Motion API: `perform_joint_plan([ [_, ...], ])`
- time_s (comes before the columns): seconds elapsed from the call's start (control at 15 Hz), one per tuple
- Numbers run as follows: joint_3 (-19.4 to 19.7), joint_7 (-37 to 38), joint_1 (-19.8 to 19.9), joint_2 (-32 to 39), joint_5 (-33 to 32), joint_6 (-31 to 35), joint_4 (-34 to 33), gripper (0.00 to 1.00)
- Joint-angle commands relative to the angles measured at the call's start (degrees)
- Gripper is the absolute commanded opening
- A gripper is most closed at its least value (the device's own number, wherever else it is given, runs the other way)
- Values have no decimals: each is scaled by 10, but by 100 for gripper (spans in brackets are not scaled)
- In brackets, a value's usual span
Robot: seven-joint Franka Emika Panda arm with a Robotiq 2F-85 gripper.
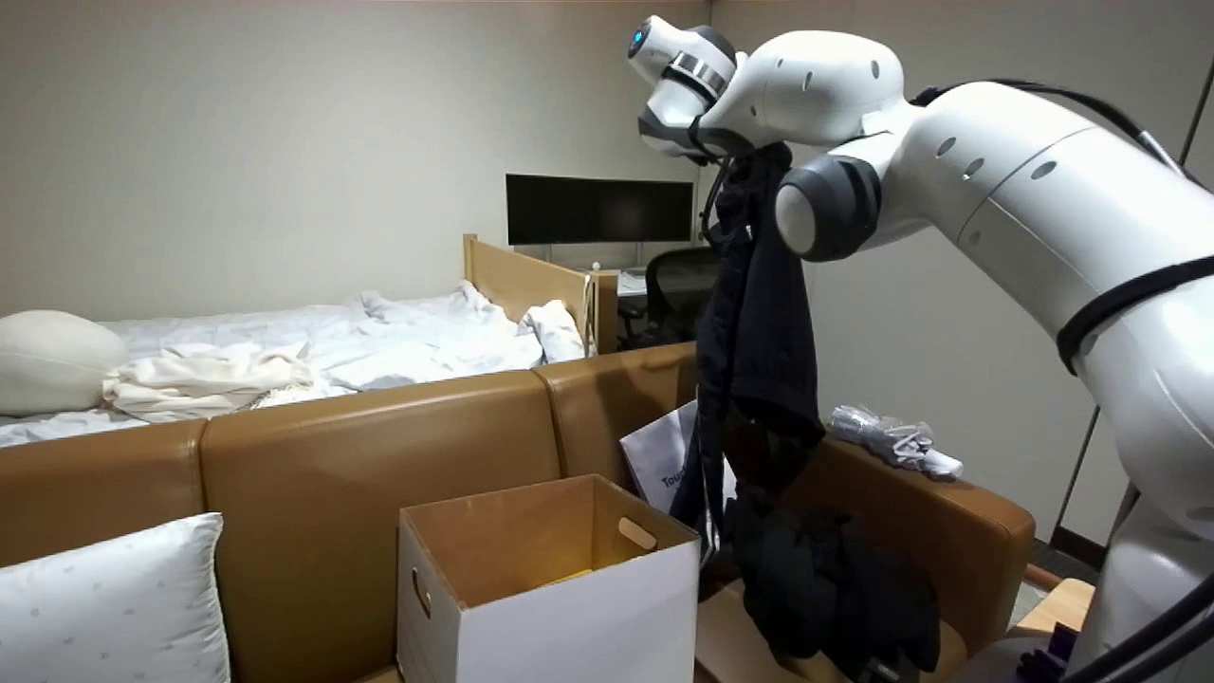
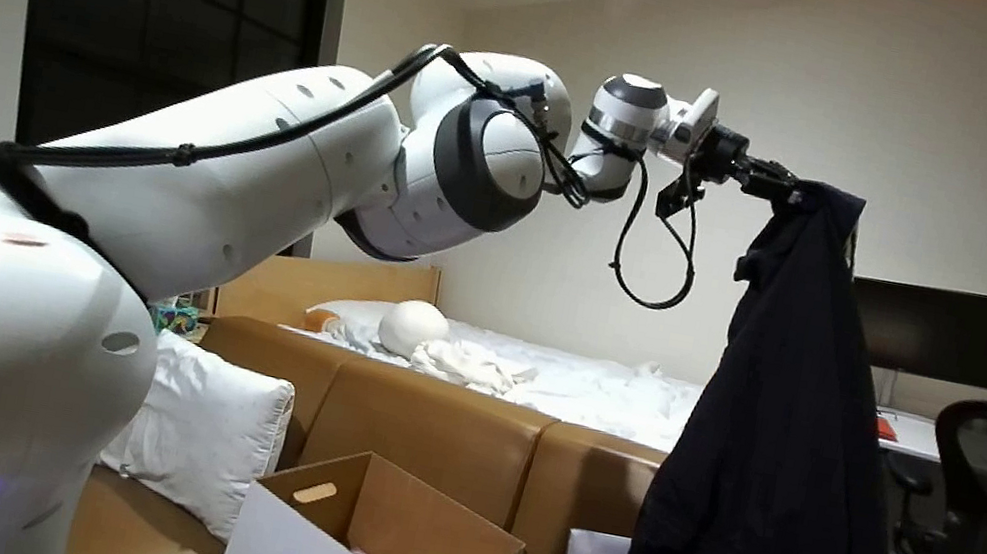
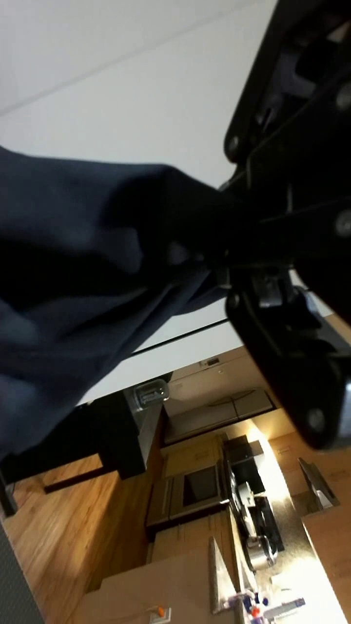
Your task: Remove the clothes from the box, put them on the couch, and then put the umbrella on the couch in the box
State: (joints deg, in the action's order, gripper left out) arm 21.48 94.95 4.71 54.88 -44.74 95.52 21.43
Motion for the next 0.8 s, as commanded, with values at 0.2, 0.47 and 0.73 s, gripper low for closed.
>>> perform_joint_plan([
  [0.2,-15,-138,13,-10,85,-126,15,1],
  [0.47,-20,-188,22,29,128,-225,-8,1],
  [0.73,-3,-180,21,66,151,-259,-31,4],
])
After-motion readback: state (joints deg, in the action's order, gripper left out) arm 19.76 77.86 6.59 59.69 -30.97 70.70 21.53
